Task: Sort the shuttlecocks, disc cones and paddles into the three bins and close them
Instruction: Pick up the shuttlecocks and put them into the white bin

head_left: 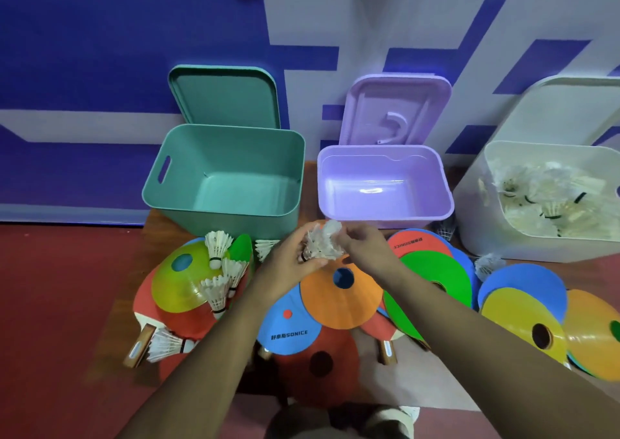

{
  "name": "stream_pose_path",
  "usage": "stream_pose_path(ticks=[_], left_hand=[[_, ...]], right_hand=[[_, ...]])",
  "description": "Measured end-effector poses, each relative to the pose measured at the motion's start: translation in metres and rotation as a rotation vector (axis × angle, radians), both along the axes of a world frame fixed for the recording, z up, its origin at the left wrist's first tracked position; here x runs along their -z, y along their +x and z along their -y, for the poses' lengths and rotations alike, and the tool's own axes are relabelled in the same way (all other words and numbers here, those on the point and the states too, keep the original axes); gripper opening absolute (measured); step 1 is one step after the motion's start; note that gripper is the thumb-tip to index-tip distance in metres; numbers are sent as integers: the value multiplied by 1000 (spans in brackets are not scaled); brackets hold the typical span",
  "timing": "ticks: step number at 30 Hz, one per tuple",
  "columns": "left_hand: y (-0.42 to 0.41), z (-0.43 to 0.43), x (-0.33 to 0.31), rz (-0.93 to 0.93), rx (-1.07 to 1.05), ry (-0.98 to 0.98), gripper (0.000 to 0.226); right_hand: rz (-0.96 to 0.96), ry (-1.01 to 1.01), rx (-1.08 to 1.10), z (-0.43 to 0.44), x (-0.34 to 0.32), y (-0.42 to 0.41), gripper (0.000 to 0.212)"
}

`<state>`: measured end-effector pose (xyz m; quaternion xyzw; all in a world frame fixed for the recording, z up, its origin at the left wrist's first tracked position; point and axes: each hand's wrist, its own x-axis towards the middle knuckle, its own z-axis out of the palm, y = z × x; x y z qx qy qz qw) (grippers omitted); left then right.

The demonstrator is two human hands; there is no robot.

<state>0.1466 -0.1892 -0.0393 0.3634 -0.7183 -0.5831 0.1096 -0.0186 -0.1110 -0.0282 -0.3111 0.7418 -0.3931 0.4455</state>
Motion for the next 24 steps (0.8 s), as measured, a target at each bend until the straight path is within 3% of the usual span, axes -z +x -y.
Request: stream_pose_path(ticks=[5, 7, 9, 11, 15, 19, 24], left_hand=[[26, 17, 2, 23, -217, 5, 56], [35, 19, 4, 16, -315, -1, 56], [41, 20, 9, -1, -367, -23, 54], [43, 21, 13, -22, -416, -38, 52], [41, 25, 19, -34, -423, -66, 50], [38, 24, 16, -27, -369, -107, 51], [24, 28, 2, -34, -309, -143, 48]], right_hand=[[176, -4, 98, 17, 5, 19, 30], [-121, 48, -95, 21, 26, 25, 26], [-381, 117, -353, 24, 46, 34, 39], [-468, 175, -456, 27, 58, 42, 48], [-612, 140, -488, 34, 70, 50, 6], [-553, 36, -350, 25, 60, 39, 14], [-515, -85, -54, -4, 0, -12, 17]])
